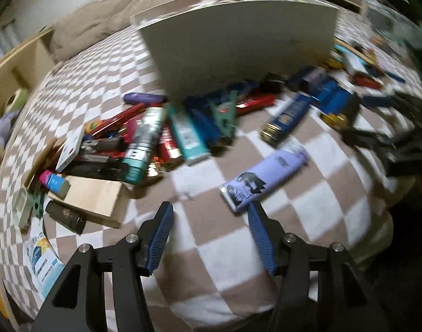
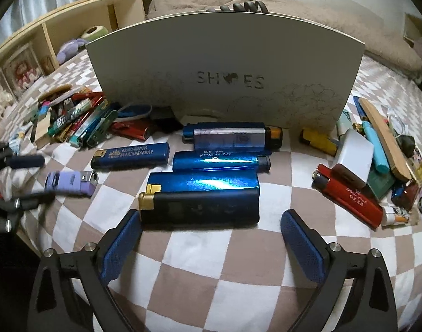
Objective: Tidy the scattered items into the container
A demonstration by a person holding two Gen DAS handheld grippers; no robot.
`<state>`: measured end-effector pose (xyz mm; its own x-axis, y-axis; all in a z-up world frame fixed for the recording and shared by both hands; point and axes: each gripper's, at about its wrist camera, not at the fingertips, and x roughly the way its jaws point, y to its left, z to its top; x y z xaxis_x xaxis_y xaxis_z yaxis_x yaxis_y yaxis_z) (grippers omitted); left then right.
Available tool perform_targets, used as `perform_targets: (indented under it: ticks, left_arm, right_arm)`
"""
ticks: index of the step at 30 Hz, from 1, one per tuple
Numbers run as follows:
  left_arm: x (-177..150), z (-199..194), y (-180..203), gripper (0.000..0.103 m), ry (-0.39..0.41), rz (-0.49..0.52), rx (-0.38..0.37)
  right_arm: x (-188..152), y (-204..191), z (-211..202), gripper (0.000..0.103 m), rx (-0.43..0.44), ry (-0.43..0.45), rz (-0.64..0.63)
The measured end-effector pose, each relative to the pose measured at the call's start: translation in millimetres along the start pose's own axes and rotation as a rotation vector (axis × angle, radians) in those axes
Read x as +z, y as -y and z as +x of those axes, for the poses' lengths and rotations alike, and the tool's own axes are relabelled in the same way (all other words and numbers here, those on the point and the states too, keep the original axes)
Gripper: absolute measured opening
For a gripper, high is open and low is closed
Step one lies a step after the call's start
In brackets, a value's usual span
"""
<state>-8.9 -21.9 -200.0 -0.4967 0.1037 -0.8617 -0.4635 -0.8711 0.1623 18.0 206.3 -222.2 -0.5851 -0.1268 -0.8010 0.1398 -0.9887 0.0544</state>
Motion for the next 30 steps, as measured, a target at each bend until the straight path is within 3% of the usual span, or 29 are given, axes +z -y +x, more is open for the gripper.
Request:
perform_targets:
  ticks: [4, 7, 9, 11, 13, 20, 30]
  left_arm:
    - [6.3, 6.3, -5.7, 0.057, 0.009, -0.052, 0.047]
    - [9.4, 10.4, -13.4, 0.065, 0.004, -0.134, 0.048]
    - [8.9, 10.0, -14.9, 0.072, 0.011, -0.173, 0.014]
    - [5.3, 6.9, -12.0, 0.087, 0.029, -0.193, -0.050]
    - [2.2, 1.5, -3.5, 0.091, 0.056, -0.194, -0.113]
    - [9.8, 5.7, 27.4, 0.092, 0.078, -0.168, -0.167]
    - [15.6, 12.7, 28.9, 0.091, 0.111, -0.225, -0.139]
  right_arm:
    - [-1.0, 3.1, -2.8, 0.085, -0.003, 0.000, -0.001]
    - [-2.2, 7.0, -4.6, 0.082, 0.008, -0.005, -0.003]
    - [-3.2, 8.2, -5.5, 0.082, 0.012, -0.005, -0.007]
    - [-4.3, 9.8, -6.6, 0.082, 0.018, -0.004, -0.005]
    - [-4.9, 11.5, -7.4, 0.082, 0.028, -0.004, -0.004]
    - [-5.4, 12.2, -7.2, 0.082, 0.041, -0.012, 0.003]
    - [-7.1, 12.9, -8.2, 0.082, 0.053, -0.018, 0.006]
